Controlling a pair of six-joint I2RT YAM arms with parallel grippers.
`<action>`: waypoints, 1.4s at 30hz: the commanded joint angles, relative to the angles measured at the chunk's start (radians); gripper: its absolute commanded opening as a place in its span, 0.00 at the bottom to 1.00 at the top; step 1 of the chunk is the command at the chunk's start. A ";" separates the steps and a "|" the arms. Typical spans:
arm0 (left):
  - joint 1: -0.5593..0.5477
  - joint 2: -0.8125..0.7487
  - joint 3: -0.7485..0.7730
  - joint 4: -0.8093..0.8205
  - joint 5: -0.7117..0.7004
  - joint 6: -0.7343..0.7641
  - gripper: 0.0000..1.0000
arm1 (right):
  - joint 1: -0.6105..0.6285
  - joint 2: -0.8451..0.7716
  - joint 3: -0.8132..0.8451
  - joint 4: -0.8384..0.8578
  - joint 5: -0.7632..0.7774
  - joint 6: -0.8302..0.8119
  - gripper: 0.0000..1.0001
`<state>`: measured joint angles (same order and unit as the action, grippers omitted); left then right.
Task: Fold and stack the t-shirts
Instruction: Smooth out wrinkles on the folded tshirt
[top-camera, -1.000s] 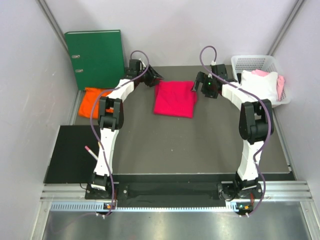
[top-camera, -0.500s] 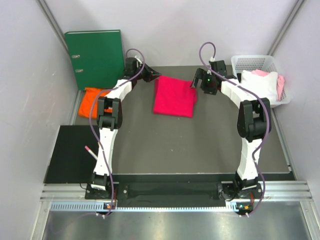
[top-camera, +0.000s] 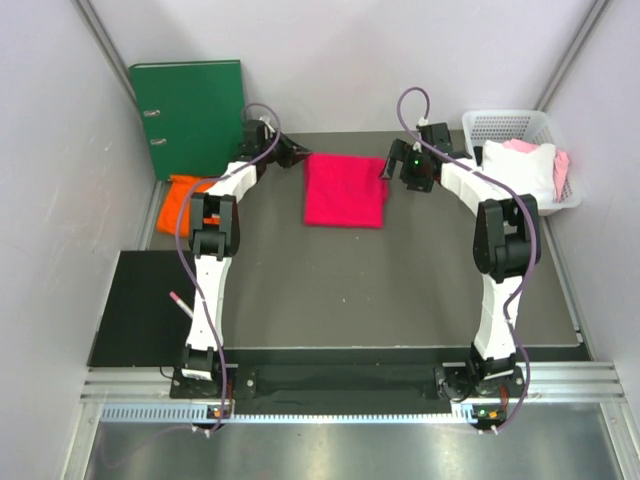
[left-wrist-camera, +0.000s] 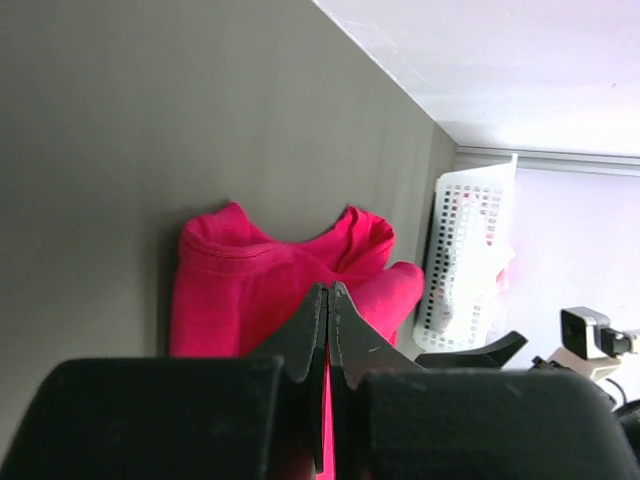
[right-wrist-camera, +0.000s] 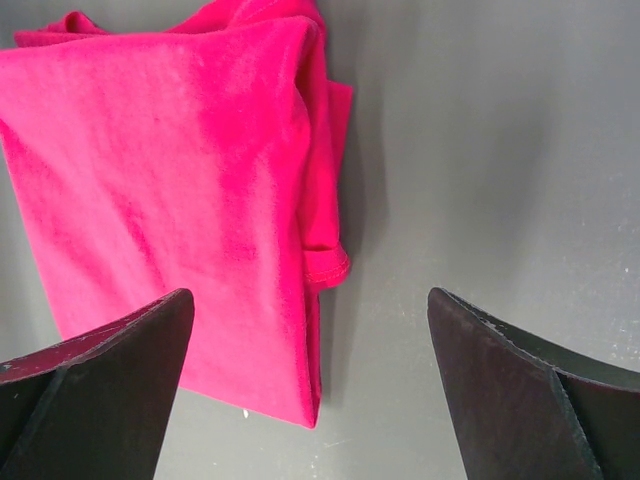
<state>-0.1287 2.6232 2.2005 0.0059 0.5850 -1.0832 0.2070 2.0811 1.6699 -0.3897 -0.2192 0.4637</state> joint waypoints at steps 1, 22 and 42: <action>0.014 -0.078 -0.002 -0.003 -0.025 0.061 0.00 | 0.006 0.002 0.050 0.019 -0.014 -0.010 1.00; 0.055 -0.644 -0.364 -0.741 -0.730 0.692 0.99 | 0.242 0.010 0.241 -0.097 -0.054 -0.091 1.00; 0.185 -0.812 -0.622 -0.868 -0.887 0.720 0.96 | 0.374 0.318 0.468 0.276 -0.534 0.403 0.97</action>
<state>0.0101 1.8709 1.6375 -0.8455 -0.3000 -0.3676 0.5495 2.3939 2.1151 -0.2520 -0.6689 0.7616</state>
